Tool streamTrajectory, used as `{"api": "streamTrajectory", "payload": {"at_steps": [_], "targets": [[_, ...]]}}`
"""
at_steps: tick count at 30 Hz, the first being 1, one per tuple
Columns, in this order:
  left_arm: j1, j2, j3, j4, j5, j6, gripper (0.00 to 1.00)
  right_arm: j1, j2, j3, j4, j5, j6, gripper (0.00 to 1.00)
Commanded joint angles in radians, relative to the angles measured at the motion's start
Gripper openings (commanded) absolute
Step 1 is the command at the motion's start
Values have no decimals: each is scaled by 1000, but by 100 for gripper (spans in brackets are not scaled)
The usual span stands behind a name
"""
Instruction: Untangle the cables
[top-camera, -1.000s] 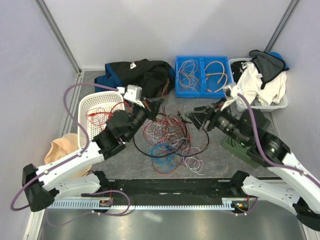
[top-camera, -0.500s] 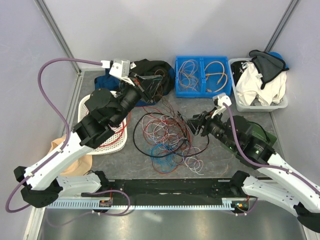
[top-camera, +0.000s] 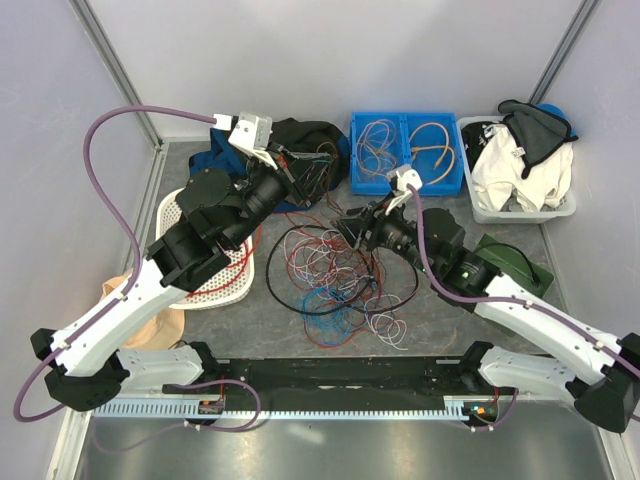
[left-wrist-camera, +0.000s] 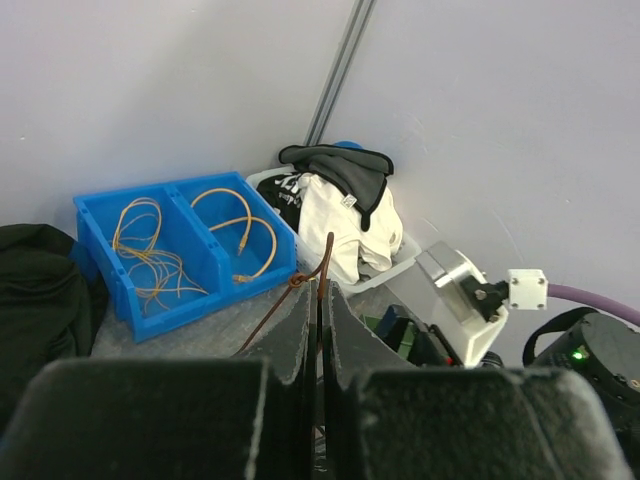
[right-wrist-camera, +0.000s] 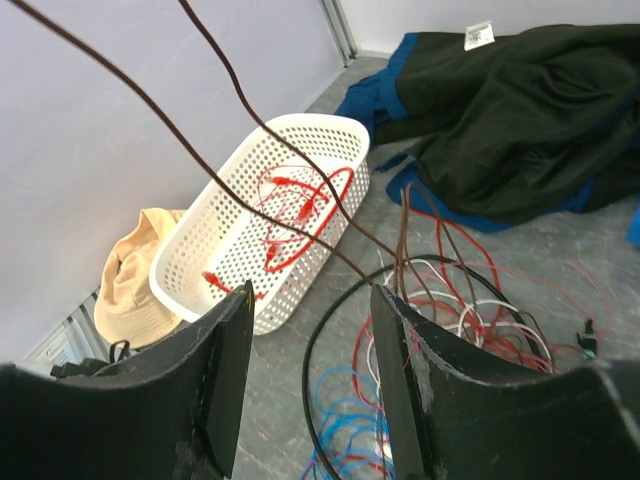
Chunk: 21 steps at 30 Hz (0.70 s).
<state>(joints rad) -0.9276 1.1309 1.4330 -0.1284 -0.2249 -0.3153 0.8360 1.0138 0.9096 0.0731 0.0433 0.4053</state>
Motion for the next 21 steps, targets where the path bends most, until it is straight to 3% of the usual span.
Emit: {"api": "streamTrajectory", "payload": {"at_steps": [1,5,7,9,14,17,18,20,21], "targets": [[3,3,41,7,24,28,2,2,52,69,190,-34,0,57],[1,3,41,3,24,28,2,3,120,110,235,-1,-26,56],[3,1,38,0,22,27,2,3,164,144,234,13,-39,45],[1,-5,34,-2,18,28,2,3,198,158,238,13,-43,22],[1,-37,3,-4,1,18,2,3,221,212,191,87,-92,1],[1,-71,-34,7,-30,18,2,5,203,244,146,154,-118,0],[1,-83,-57,6,-69,15,26,2,180,255,136,183,-125,0],[1,-108,-92,9,-122,7,58,3,155,316,79,220,-134,0],[3,-135,-139,10,-187,-14,99,3,135,345,55,236,-147,0]]}}
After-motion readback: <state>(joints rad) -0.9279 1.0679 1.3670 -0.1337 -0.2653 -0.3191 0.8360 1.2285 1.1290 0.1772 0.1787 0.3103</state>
